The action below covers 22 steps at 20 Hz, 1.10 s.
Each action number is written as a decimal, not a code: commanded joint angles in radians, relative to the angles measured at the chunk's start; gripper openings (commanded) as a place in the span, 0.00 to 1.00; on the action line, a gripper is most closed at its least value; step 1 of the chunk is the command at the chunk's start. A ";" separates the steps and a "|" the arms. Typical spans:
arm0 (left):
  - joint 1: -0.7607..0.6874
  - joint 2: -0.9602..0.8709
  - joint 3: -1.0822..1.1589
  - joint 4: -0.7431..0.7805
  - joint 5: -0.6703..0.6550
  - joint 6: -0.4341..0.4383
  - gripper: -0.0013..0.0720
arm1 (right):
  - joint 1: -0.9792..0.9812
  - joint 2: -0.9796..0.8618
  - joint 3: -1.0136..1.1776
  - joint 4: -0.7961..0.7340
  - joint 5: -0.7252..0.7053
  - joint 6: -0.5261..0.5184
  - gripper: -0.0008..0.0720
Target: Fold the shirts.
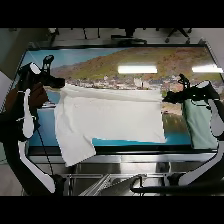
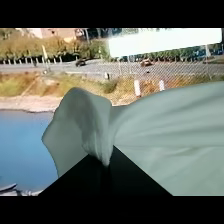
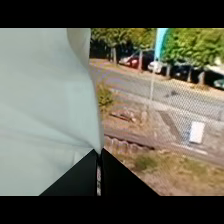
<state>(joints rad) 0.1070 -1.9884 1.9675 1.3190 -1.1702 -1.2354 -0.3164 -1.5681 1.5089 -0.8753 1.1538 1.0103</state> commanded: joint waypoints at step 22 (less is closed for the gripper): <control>0.047 0.043 -0.143 0.130 -0.209 -0.005 0.03 | 0.007 0.052 -0.046 0.046 0.069 0.028 0.03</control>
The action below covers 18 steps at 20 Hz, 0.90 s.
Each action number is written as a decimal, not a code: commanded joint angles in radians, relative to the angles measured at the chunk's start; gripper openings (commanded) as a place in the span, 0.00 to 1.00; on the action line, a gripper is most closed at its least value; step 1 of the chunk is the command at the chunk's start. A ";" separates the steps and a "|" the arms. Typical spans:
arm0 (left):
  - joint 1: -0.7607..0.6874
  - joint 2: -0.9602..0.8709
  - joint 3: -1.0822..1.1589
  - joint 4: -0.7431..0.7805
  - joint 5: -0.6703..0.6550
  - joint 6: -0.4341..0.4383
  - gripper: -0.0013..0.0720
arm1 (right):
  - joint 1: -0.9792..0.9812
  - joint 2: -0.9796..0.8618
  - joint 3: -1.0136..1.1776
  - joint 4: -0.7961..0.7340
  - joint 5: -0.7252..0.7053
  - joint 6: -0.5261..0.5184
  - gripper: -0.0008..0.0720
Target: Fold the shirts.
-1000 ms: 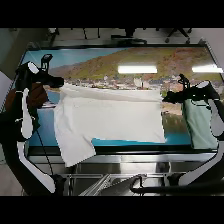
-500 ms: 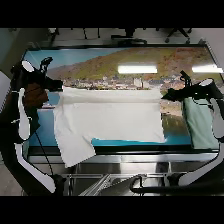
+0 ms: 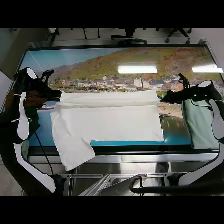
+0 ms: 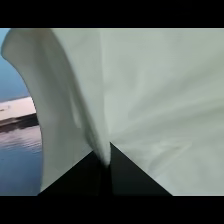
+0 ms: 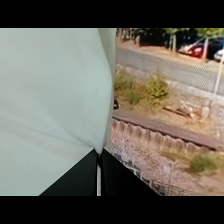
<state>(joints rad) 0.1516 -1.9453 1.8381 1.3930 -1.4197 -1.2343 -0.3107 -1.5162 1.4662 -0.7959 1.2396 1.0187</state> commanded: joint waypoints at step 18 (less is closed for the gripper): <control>0.019 -0.043 0.157 0.048 -0.281 -0.248 0.85 | 0.044 0.046 -0.003 -0.058 0.087 0.060 0.53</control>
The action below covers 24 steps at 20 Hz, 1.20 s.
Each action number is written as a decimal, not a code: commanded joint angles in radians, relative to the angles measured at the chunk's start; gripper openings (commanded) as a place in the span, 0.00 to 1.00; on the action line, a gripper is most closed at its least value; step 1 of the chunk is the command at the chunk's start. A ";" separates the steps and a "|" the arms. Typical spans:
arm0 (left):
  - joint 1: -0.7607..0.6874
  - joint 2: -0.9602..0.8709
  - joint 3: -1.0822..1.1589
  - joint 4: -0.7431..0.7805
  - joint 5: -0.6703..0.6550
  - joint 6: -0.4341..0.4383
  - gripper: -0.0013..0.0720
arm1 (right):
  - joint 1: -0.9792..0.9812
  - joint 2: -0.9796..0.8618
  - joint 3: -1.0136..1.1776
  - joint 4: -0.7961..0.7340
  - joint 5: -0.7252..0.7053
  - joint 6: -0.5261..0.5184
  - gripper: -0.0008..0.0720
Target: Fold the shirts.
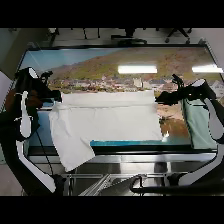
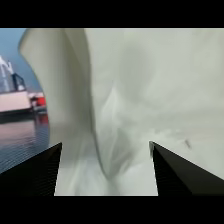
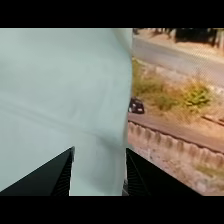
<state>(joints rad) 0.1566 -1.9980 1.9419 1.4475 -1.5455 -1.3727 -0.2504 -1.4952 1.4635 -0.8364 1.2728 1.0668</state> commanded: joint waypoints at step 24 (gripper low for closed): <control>0.059 0.655 -1.294 -0.149 0.171 -0.220 0.85 | -0.203 0.150 -0.265 0.104 0.119 -0.089 0.51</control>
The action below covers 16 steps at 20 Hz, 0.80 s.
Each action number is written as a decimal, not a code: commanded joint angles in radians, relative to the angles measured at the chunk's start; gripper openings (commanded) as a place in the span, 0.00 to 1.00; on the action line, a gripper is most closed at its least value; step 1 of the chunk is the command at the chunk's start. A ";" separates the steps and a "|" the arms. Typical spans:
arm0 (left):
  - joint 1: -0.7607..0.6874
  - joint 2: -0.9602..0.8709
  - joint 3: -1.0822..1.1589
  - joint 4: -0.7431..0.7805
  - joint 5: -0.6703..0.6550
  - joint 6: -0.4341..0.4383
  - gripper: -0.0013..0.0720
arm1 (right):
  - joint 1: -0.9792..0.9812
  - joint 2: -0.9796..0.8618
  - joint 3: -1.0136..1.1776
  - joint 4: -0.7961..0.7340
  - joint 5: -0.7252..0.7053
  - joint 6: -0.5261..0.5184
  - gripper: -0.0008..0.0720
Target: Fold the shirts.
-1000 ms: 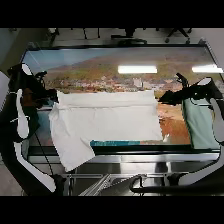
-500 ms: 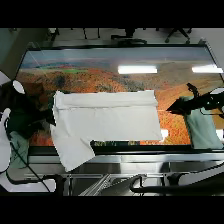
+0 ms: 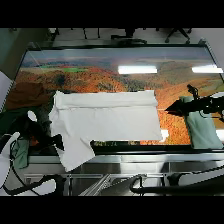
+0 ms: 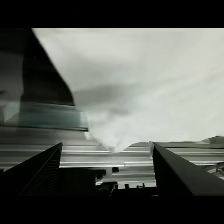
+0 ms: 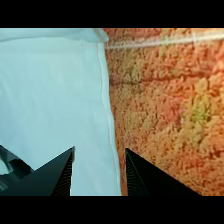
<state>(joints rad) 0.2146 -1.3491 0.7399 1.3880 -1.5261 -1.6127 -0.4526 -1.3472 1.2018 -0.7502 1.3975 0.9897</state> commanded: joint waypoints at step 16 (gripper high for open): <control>0.001 0.003 0.096 -0.255 0.157 0.191 0.03 | 0.000 0.026 -0.122 -0.074 0.024 0.060 0.51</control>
<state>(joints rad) 0.2150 -1.3472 0.8265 1.1503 -1.3342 -1.4555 -0.4526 -1.3365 1.1366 -0.7753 1.4101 1.0054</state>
